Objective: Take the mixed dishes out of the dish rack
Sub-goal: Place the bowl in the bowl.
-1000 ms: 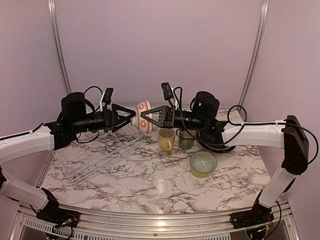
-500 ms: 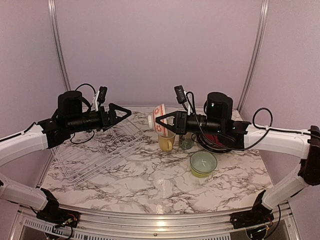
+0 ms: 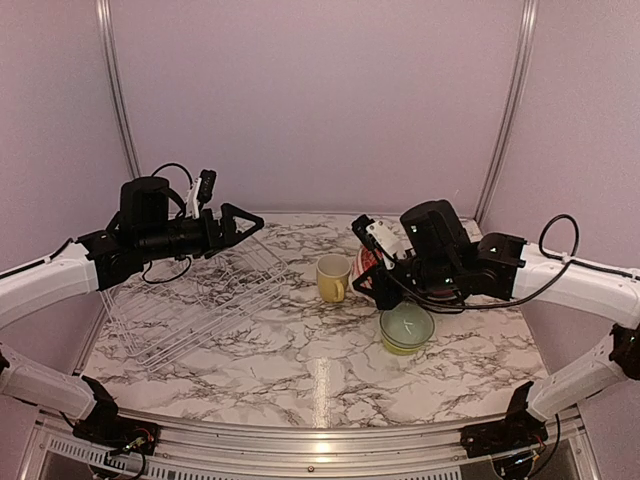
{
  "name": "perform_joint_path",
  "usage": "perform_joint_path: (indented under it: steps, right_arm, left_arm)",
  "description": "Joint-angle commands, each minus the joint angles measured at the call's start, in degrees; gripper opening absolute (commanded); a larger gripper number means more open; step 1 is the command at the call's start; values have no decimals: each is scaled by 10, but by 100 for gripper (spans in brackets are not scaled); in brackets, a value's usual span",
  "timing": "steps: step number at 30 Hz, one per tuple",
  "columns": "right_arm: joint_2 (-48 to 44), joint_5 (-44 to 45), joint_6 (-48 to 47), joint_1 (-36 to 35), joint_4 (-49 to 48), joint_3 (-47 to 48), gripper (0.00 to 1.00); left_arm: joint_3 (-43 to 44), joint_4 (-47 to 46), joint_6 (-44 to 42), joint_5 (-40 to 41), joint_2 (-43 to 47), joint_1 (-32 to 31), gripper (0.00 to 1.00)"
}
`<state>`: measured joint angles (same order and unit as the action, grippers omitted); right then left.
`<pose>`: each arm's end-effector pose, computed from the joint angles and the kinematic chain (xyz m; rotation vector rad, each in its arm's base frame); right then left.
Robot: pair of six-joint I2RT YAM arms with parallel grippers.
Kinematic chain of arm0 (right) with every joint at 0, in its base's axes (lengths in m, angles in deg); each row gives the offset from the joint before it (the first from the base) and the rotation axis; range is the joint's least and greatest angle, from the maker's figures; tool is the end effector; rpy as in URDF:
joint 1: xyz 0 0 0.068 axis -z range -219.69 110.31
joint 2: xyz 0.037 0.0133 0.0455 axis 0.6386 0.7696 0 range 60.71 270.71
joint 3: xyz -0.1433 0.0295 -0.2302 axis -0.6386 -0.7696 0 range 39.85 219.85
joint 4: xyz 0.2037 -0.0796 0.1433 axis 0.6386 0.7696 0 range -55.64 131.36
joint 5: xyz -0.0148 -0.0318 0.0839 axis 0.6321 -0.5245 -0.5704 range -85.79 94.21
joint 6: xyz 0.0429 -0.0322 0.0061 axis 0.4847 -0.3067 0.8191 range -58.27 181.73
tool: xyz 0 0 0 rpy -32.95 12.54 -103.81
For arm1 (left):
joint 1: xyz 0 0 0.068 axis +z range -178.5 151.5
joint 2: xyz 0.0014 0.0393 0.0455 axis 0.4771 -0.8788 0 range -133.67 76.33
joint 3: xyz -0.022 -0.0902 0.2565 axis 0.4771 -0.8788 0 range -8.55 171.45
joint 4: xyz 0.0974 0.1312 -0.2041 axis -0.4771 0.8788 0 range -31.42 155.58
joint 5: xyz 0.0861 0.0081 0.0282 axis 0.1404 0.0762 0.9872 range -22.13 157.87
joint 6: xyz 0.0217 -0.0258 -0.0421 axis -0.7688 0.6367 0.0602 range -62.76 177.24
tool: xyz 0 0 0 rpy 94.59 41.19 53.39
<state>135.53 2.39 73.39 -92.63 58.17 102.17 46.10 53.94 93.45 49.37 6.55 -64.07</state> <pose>0.1747 0.2332 0.3088 -0.8225 2.1314 0.6487 0.2268 -0.1762 0.3356 0.2451 1.8867 -1.1684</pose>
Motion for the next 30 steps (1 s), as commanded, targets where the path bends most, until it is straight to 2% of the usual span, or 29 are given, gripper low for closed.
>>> perform_joint_path:
  steps: [1,7,10,30]
  right_arm:
    - [9,125,-37,-29,145,67,0]
    - [39,144,-18,-31,237,74,0]
    - [38,171,-14,-28,239,69,0]
    - [97,120,-27,34,230,34,0]
  left_arm:
    - [24,7,-8,-5,-23,0,99]
    - [28,0,-2,-11,-32,0,99]
    - [28,-2,0,-13,-33,-1,99]
    - [14,-7,6,-18,-29,0,99]
